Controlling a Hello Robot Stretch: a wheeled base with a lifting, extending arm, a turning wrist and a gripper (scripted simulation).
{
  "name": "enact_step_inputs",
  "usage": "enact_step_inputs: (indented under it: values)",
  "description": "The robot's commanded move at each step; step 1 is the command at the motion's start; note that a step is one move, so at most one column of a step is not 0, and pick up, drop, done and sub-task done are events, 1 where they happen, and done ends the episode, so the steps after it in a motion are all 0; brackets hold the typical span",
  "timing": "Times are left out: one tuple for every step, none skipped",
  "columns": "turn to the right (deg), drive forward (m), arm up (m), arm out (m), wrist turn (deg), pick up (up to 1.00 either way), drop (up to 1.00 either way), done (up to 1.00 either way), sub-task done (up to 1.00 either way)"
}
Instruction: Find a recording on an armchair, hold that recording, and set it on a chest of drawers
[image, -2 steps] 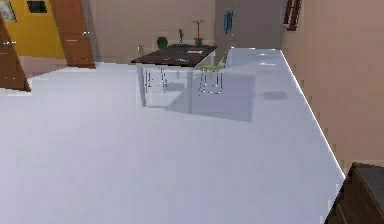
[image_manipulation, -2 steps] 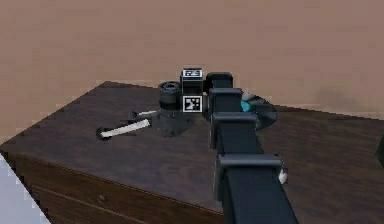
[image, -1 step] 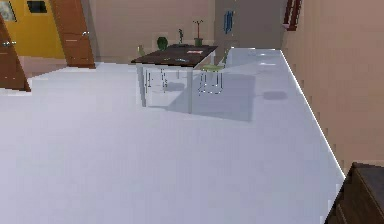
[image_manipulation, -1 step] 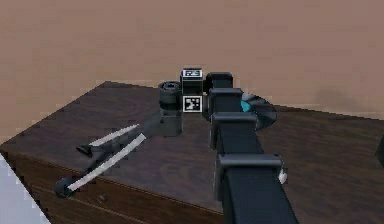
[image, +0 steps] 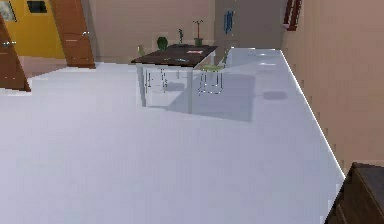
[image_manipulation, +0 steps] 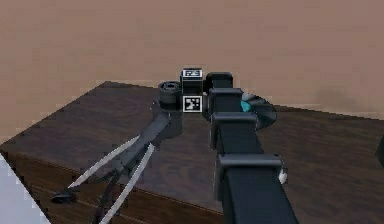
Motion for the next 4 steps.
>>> enact_step_inputs:
  values:
    - [0.0,0.00,0.00,-0.20,0.0,0.00,0.00,0.00,0.00]
    - [0.0,0.00,0.00,0.34,0.0,0.00,0.00,0.00,0.00]
    - [0.0,0.00,0.00,0.00,45.0,0.00,0.00,0.00,0.00]
    - [0.0,0.00,0.00,0.00,45.0,0.00,0.00,0.00,0.00]
